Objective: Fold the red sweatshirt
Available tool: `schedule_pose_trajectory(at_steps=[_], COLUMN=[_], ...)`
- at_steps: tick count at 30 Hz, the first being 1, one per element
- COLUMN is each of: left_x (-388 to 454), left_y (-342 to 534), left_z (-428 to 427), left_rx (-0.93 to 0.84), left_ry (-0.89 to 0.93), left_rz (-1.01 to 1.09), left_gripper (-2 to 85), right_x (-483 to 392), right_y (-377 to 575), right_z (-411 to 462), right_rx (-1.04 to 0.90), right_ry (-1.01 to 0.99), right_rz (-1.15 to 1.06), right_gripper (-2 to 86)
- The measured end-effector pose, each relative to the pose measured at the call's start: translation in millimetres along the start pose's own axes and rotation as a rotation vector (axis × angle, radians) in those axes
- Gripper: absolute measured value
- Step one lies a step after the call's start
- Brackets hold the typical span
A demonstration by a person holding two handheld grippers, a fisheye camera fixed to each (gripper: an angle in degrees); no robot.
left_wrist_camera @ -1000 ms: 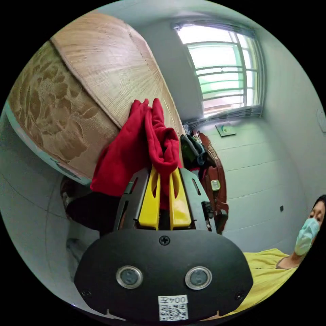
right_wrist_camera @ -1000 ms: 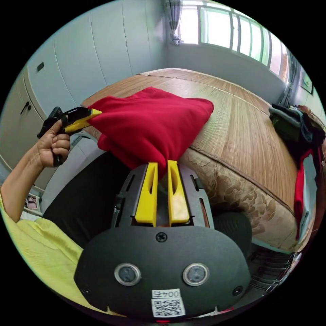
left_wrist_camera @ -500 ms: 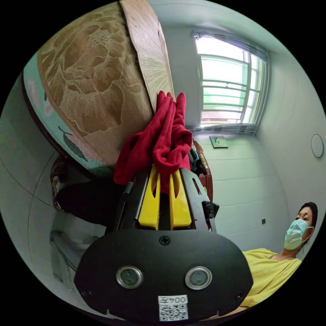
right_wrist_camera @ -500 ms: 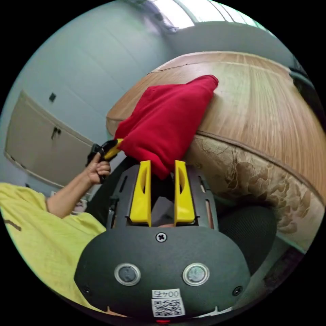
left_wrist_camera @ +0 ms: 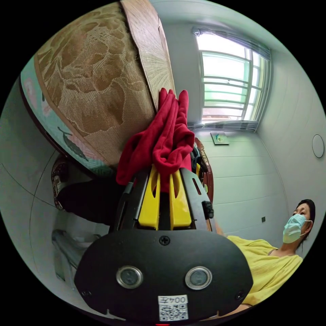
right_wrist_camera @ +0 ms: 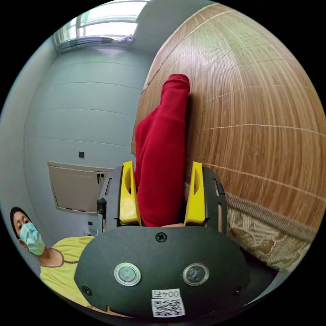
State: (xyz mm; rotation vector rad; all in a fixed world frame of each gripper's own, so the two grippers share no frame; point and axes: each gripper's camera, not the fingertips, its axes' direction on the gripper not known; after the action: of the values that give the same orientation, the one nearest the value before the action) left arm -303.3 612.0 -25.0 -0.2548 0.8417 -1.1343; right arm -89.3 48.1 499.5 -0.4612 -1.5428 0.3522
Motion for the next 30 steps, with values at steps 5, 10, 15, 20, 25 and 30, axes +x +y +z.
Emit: schedule_pose_trajectory(at_steps=[5,10,15,20,25,30], left_x=[-2,1,30,93,103,86], left_y=[-1,-1,-16,-65,-91,-85], left_z=[1,5,39,179,268,270], left_rx=[-0.02,-0.032,-0.052,-0.22,-0.281,-0.241], left_ry=[-0.003,-0.01,-0.019,-0.063,-0.093,-0.036], left_rz=[-0.002,-0.009,0.022,0.162,0.132,0.079], left_gripper=[1.3,1.7,2.1,2.3,2.5,2.3], right_x=[19,-4,-24,0,-10,-81], right_y=[-29,-33,-38,-64,-39,88], right_z=[28,31,-4,-104,-162,-144], right_rx=[-0.053,-0.033,0.054,0.186,0.263,0.365], right_ry=[-0.092,0.041,0.098,0.236,0.483,0.653], right_rz=[0.049,-0.008,-0.061,0.003,0.003,-0.226], right_gripper=[19.3,11.2,10.2,11.0,11.7,11.0])
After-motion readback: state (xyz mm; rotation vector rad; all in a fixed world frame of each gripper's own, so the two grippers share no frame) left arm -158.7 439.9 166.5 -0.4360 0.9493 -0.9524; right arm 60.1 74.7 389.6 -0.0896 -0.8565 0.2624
